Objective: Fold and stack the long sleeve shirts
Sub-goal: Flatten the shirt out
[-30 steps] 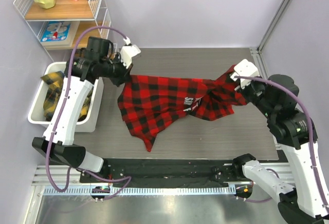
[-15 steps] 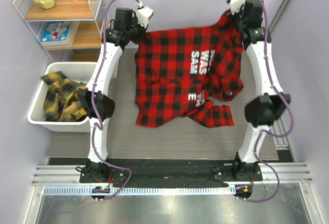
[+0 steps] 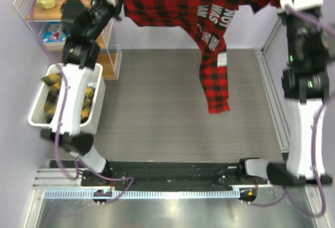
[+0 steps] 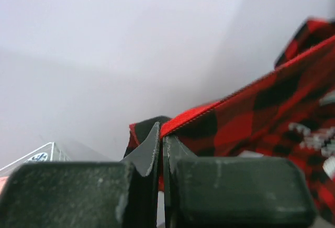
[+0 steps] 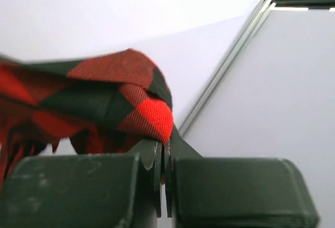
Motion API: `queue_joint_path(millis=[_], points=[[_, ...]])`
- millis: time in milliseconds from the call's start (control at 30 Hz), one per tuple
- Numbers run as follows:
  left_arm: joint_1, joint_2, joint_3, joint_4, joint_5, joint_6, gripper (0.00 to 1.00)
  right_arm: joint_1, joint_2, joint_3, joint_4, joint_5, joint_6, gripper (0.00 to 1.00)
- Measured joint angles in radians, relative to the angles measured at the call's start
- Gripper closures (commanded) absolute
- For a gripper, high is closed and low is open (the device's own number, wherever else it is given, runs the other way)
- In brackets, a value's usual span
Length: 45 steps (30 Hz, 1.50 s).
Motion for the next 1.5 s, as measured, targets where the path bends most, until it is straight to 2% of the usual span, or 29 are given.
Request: queue_joint_path(millis=[33,100,200,233,267,300,333,367,400,467,533,600,700,733,800,833,900,1033,1100,1200,1233,1300,1500], points=[[0.006,-0.070,-0.087,0.011,0.027,0.012,1.00,-0.004,-0.088,-0.084,0.025,-0.011,-0.016,0.99],[0.017,-0.260,-0.376,0.047,0.103,0.052,1.00,-0.005,-0.259,-0.280,0.039,-0.059,-0.057,0.99],[0.021,-0.436,-0.699,0.003,0.172,0.137,1.00,-0.007,-0.489,-0.525,-0.070,-0.140,-0.127,0.99],[0.023,-0.476,-0.780,-0.017,0.188,0.163,0.99,-0.009,-0.550,-0.594,-0.141,-0.165,-0.154,0.97],[0.024,-0.519,-0.871,-0.063,0.208,0.197,0.97,-0.010,-0.603,-0.654,-0.229,-0.192,-0.182,0.89],[0.027,-0.550,-0.981,-0.122,0.228,0.232,0.79,-0.010,-0.654,-0.722,-0.350,-0.221,-0.217,0.58],[0.027,-0.572,-1.052,-0.169,0.240,0.262,0.64,-0.010,-0.686,-0.762,-0.443,-0.243,-0.256,0.37],[0.027,-0.594,-1.133,-0.240,0.256,0.308,0.51,-0.011,-0.721,-0.805,-0.563,-0.267,-0.301,0.22],[0.023,-0.624,-1.220,-0.335,0.266,0.352,0.33,-0.013,-0.760,-0.845,-0.710,-0.288,-0.369,0.01],[0.016,-0.685,-1.326,-0.496,0.275,0.438,0.21,-0.014,-0.800,-0.885,-0.902,-0.311,-0.452,0.00],[0.007,-0.758,-1.374,-0.655,0.283,0.505,0.19,-0.014,-0.831,-0.889,-1.045,-0.333,-0.532,0.01],[-0.001,-0.819,-1.372,-0.740,0.290,0.540,0.20,-0.014,-0.816,-0.851,-1.132,-0.356,-0.550,0.00],[-0.006,-0.837,-1.330,-0.786,0.288,0.560,0.23,-0.014,-0.663,-0.741,-1.186,-0.401,-0.496,0.00],[-0.008,-0.822,-1.315,-0.781,0.282,0.556,0.23,-0.014,-0.554,-0.693,-1.176,-0.424,-0.448,0.00],[-0.025,-0.737,-1.275,-0.750,0.251,0.515,0.31,-0.014,-0.442,-0.669,-1.144,-0.440,-0.382,0.09],[-0.037,-0.674,-1.256,-0.723,0.229,0.487,0.34,-0.014,-0.358,-0.653,-1.120,-0.447,-0.329,0.18],[-0.064,-0.513,-1.196,-0.679,0.178,0.428,0.40,-0.014,-0.164,-0.626,-1.044,-0.455,-0.211,0.23],[-0.114,-0.160,-1.049,-0.586,0.077,0.331,0.48,-0.014,0.151,-0.600,-0.921,-0.426,-0.029,0.26],[-0.135,-0.043,-0.993,-0.562,0.031,0.303,0.51,-0.014,0.249,-0.602,-0.877,-0.394,0.037,0.28],[-0.170,0.095,-0.920,-0.540,-0.051,0.284,0.56,-0.021,0.336,-0.616,-0.809,-0.331,0.115,0.33],[-0.175,0.120,-0.909,-0.536,-0.069,0.281,0.62,-0.023,0.351,-0.624,-0.792,-0.315,0.130,0.37],[-0.187,0.163,-0.899,-0.536,-0.112,0.279,0.66,-0.028,0.385,-0.650,-0.748,-0.273,0.155,0.42],[-0.191,0.146,-1.005,-0.534,-0.188,0.304,0.83,-0.083,0.428,-0.818,-0.689,-0.210,0.166,0.58]])
